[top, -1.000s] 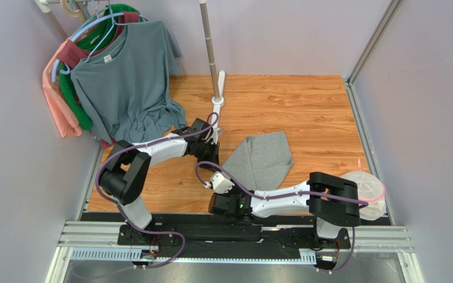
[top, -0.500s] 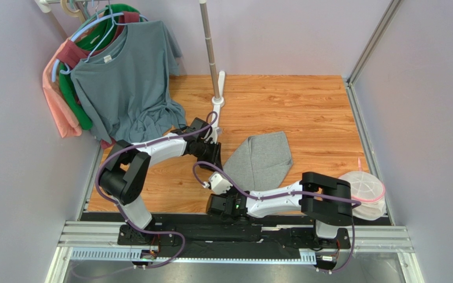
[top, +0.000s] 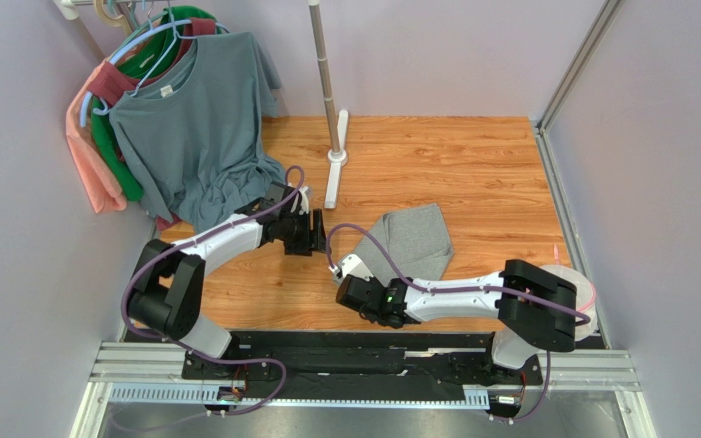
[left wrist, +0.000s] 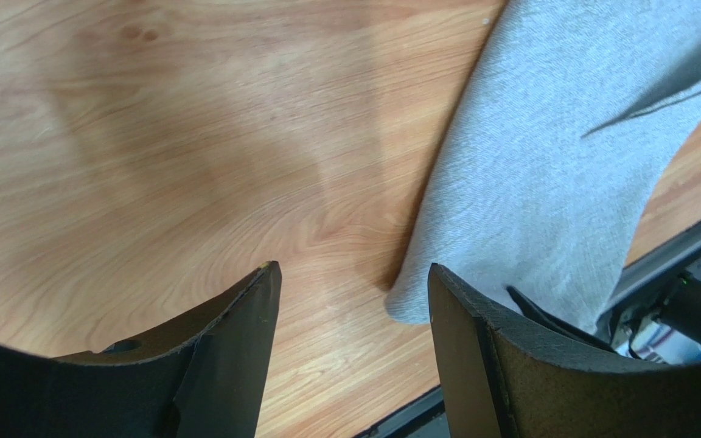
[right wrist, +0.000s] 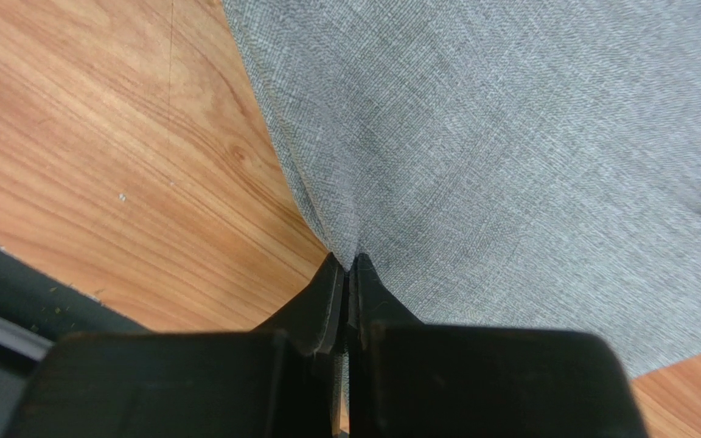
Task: Fold the napkin, place the utensils inside, and roll it up
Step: Roll the napkin with the utensil
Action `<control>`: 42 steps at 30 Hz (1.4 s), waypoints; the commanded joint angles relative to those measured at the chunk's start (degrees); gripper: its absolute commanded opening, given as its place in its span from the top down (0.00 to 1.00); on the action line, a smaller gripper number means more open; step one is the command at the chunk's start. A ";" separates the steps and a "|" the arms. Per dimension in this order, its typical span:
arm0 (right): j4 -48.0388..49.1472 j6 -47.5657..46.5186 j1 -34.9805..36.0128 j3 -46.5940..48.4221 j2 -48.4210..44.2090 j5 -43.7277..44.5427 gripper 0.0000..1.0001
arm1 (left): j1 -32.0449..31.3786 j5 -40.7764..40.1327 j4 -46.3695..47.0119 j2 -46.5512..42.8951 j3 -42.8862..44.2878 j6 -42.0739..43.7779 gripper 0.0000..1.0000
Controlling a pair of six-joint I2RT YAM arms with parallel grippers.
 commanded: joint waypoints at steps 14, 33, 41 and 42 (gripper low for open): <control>5.59 -4.07 -21.06 -3.80 -8.62 -42.28 1.00 | 0.08 -0.20 17.62 -18.22 -12.86 3.52 0.32; 14.38 -4.16 -37.14 -6.08 0.60 -66.37 1.00 | -4.40 5.79 30.82 -9.35 -10.67 7.30 0.33; 15.88 -4.60 -39.61 -6.26 4.39 -67.70 1.00 | -4.40 2.98 25.03 -2.93 -7.24 6.43 0.34; 16.05 -4.60 -39.87 -6.26 4.47 -67.35 1.00 | -4.40 2.71 24.23 -2.41 -7.06 5.90 0.34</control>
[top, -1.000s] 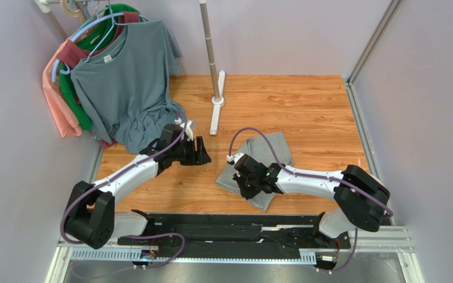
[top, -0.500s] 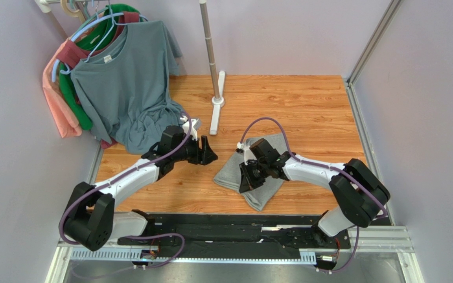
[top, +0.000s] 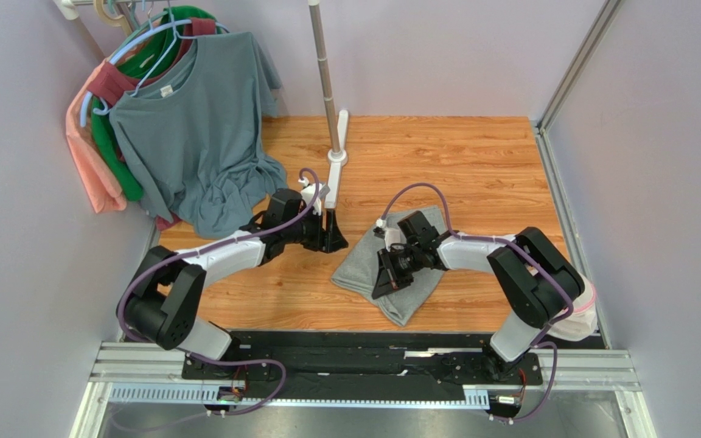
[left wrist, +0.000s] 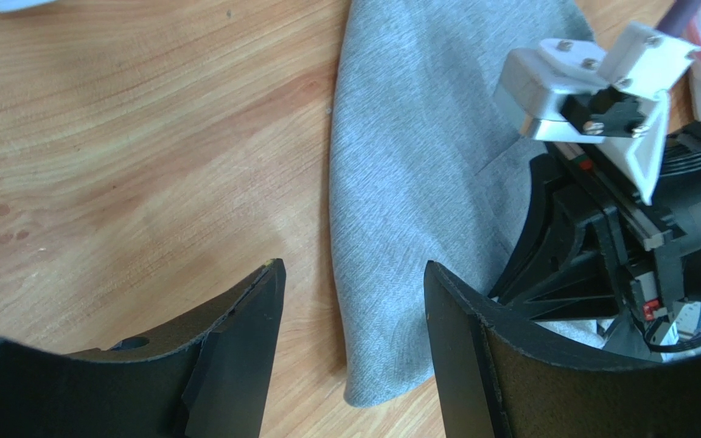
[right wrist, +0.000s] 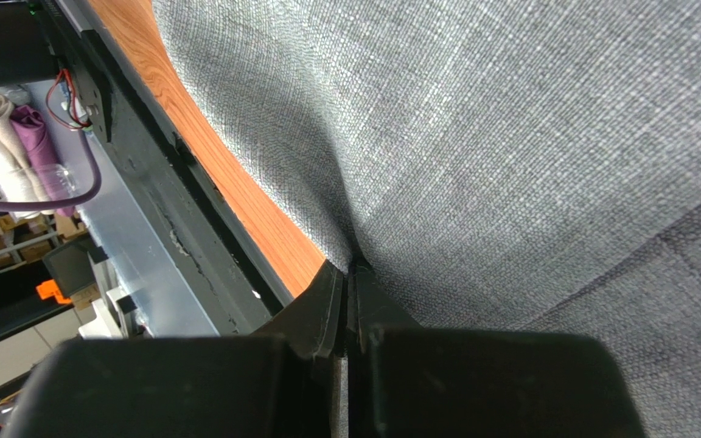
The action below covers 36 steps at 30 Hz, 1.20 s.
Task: Fold the napkin, place the utensils inside, and roll it up
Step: Roll the napkin with the utensil
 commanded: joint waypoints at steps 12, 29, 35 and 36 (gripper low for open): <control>3.60 -1.56 -1.80 -1.00 2.01 2.12 1.00 | -0.19 7.32 -2.00 10.89 0.82 -9.19 0.40; 3.69 -2.00 -1.89 -0.82 2.36 3.97 1.00 | -0.45 8.90 -4.46 12.04 -1.47 -10.86 0.88; 0.71 -2.88 -1.89 0.76 0.78 5.99 1.00 | -0.45 9.08 -10.16 11.51 1.87 -10.68 1.00; 0.09 -3.14 -1.89 1.28 0.34 6.34 0.98 | -0.45 9.17 -11.04 11.51 2.83 -10.86 1.00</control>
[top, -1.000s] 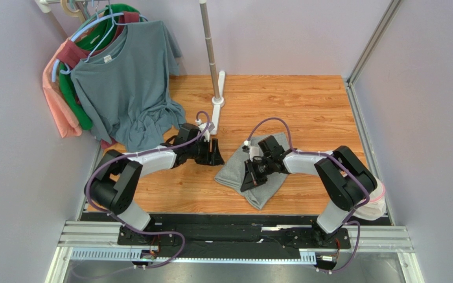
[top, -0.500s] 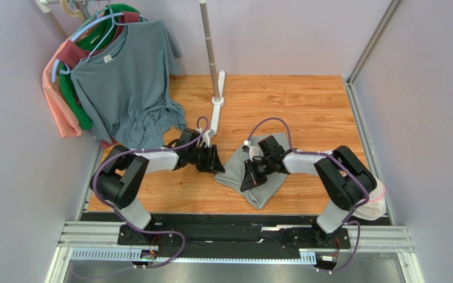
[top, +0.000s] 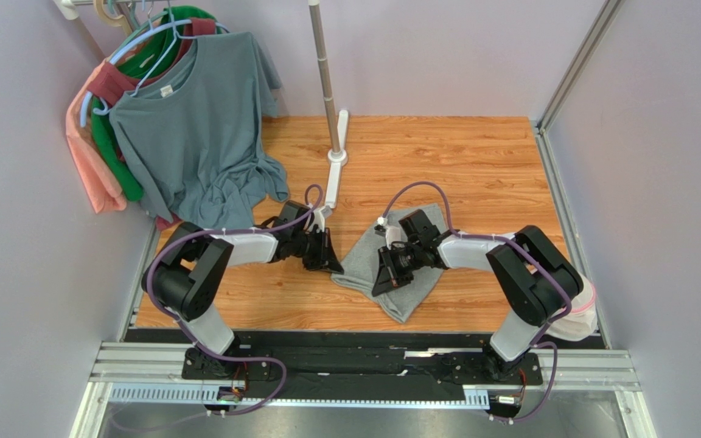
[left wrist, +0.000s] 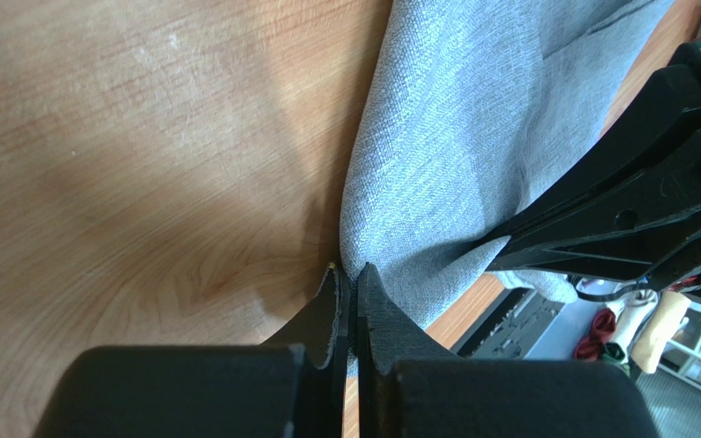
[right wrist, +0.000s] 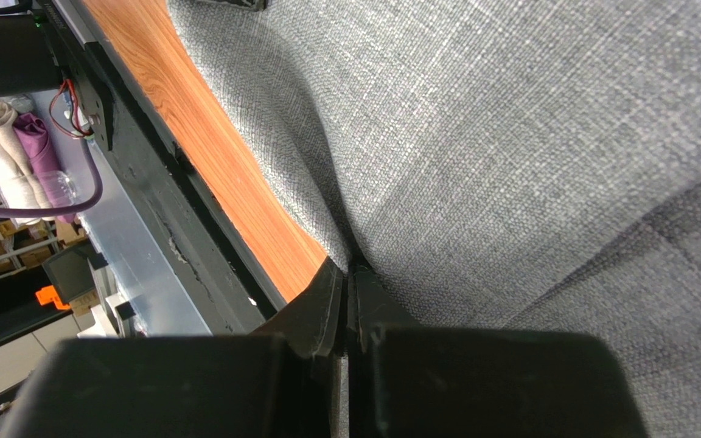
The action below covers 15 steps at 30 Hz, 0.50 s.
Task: Fold the napkin, place the utensils inside, and roll it up
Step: Roll the napkin with the utensil
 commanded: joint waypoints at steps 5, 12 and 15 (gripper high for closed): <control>-7.27 -4.41 -0.49 4.97 -5.68 9.69 0.58 | -0.27 -0.06 -11.87 0.64 5.67 0.07 1.00; -13.44 -8.63 5.91 9.90 -14.82 21.72 0.43 | 0.52 1.17 -14.95 2.75 8.66 0.24 1.00; -10.55 -11.79 13.46 7.89 -17.90 34.28 0.41 | 1.04 2.05 -15.91 3.72 9.80 0.85 1.00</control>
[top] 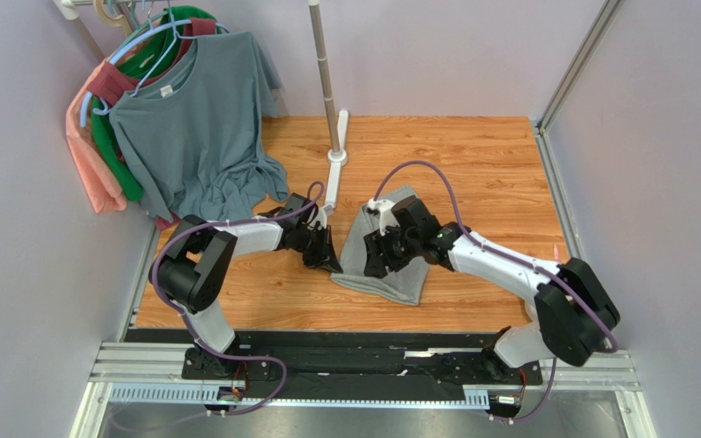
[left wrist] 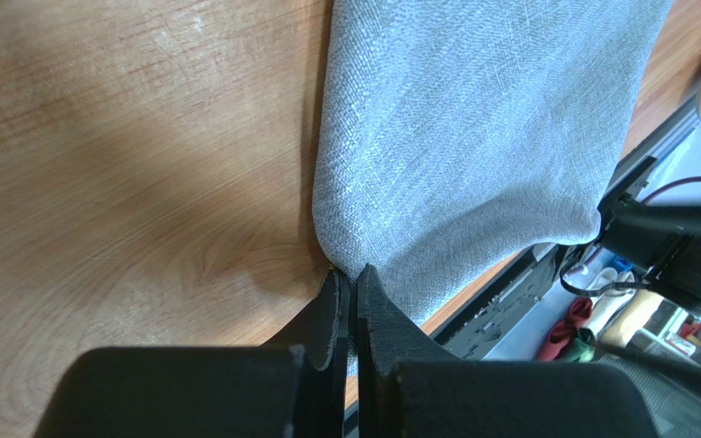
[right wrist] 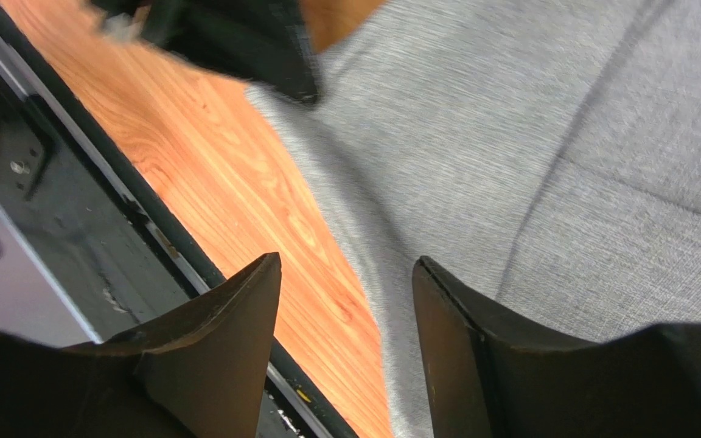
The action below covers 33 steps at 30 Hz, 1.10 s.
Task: Fold the napkin, place the utensils inside, and roll it up
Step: Roll the napkin with the utensil
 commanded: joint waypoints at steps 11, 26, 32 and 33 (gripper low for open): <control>12.45 -11.88 26.77 -6.06 -3.30 45.15 0.31 | 2.54 2.87 -8.07 2.24 6.24 3.56 1.00; 16.49 -17.50 34.07 -6.14 5.07 52.12 0.32 | 2.89 2.25 -11.50 2.42 7.91 4.79 1.00; 15.97 -18.03 34.51 -6.49 7.61 52.20 0.38 | 3.07 2.16 -11.68 2.60 8.09 4.79 1.00; 15.88 -17.86 34.52 -6.41 7.96 52.29 0.39 | 3.07 2.25 -11.68 2.60 8.17 4.79 1.00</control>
